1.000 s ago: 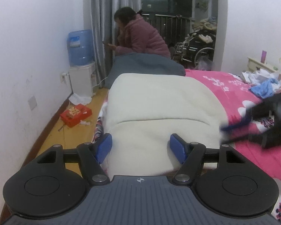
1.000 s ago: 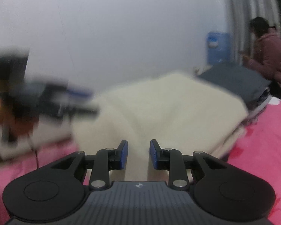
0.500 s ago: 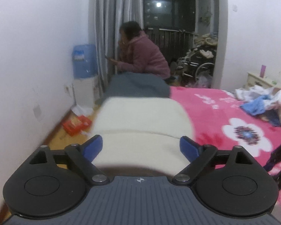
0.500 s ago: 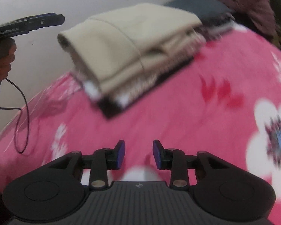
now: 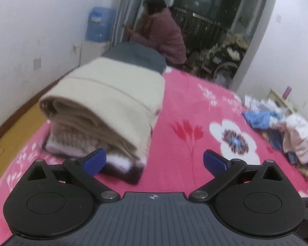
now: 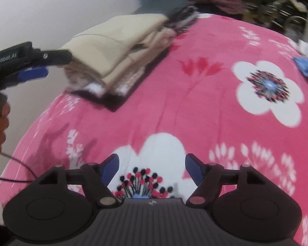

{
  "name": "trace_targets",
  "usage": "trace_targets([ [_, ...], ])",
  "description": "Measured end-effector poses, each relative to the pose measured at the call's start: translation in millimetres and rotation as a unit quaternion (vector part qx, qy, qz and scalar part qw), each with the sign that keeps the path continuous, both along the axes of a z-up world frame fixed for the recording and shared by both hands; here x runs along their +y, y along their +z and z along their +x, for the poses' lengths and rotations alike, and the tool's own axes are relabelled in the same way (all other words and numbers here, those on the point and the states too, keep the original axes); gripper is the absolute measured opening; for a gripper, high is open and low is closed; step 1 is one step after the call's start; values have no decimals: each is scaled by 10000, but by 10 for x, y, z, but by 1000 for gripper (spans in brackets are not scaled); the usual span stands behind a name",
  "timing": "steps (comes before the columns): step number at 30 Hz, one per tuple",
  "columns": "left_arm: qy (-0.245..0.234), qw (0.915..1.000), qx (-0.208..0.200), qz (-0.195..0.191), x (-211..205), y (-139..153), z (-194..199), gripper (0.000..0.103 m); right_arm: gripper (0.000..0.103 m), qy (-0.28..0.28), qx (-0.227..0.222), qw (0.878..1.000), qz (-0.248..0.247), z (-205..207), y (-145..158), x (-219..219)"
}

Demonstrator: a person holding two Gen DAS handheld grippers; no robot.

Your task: Fold clothes

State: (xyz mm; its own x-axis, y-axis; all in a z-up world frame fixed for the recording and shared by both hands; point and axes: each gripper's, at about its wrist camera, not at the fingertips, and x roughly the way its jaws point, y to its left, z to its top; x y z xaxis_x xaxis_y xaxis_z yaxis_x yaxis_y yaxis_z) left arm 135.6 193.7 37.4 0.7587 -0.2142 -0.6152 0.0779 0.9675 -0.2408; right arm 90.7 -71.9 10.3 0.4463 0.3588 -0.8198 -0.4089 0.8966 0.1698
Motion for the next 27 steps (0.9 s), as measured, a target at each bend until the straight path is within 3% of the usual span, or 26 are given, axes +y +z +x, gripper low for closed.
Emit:
trace_targets([
  [5, 89, 9999, -33, 47, -131, -6, -147, 103, 91, -81, -253, 9994, -241, -171, 80, -43],
  [9, -20, 10000, -23, 87, -315, 21, -176, 103, 100, -123, -482, 9987, -151, -241, 220, -88],
  [16, -337, 9969, -177, 686, -586, 79, -324, 103, 101, -184, -508, 9985, -89, -329, 292, -74],
  [21, -466, 9958, -277, 742, -588, 121, -357, 103, 102, -199, -583, 9980, -113, -379, 336, -32],
  [27, -219, 9962, -314, 781, -488, 222, -346, 103, 102, -242, -649, 9975, -116, -394, 399, 61],
])
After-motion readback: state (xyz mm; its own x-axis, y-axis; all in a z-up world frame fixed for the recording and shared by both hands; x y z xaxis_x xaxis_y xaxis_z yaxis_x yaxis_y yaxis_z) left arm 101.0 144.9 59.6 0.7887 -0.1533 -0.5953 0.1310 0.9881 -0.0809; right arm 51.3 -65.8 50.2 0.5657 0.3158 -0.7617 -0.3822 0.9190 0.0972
